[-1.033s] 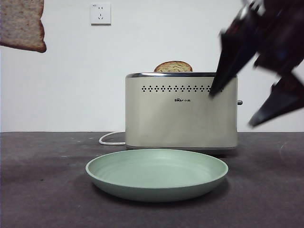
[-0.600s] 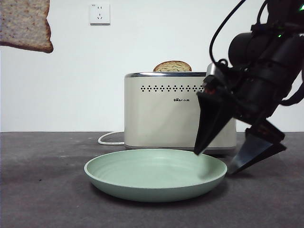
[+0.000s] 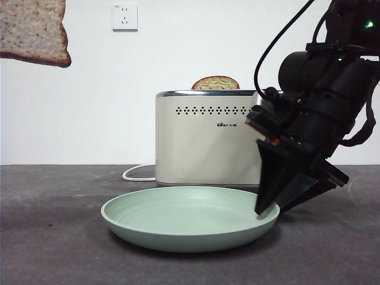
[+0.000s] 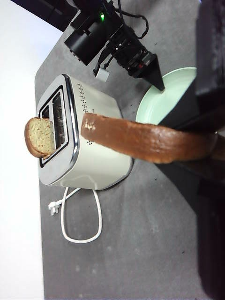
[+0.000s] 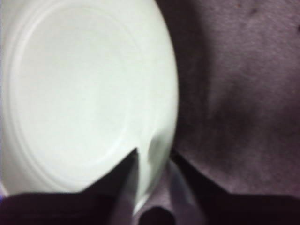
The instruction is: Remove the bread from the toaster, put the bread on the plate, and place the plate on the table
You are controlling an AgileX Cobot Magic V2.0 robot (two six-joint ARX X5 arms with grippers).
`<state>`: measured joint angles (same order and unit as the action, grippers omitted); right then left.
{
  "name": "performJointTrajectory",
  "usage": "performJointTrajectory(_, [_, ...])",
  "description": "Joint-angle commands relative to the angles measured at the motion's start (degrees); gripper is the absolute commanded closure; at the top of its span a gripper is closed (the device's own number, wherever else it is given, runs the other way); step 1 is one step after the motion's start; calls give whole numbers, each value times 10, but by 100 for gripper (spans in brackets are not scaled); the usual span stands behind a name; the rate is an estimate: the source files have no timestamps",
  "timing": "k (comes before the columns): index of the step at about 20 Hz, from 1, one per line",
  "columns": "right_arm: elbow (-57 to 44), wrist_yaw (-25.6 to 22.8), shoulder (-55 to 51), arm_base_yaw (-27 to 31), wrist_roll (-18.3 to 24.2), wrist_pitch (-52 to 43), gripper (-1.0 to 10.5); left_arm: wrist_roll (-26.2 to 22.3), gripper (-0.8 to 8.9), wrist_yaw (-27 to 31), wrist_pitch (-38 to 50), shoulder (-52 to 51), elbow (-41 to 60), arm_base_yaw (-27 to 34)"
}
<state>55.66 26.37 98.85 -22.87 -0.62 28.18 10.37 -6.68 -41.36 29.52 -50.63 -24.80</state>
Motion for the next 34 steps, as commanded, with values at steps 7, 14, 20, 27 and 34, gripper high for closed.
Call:
performJointTrajectory(7, [0, -8, -3, -5, -31, -26, 963, 51, 820, -65, 5, 2, 2, 0])
performJointTrajectory(14, [1, -50, -51, -38, -38, -28, 959, 51, 821, -74, -1, 20, 2, 0])
performJointTrajectory(20, [1, -57, -61, -38, -34, -25, 957, 50, 821, -74, -3, 21, 2, 0])
performJointTrajectory(27, [1, -53, -64, -61, -66, -47, 959, 63, 821, -151, 3, 24, 2, 0])
performJointTrajectory(34, [13, -28, -76, -105, -116, -74, 959, 62, 821, -173, 1, 53, 2, 0])
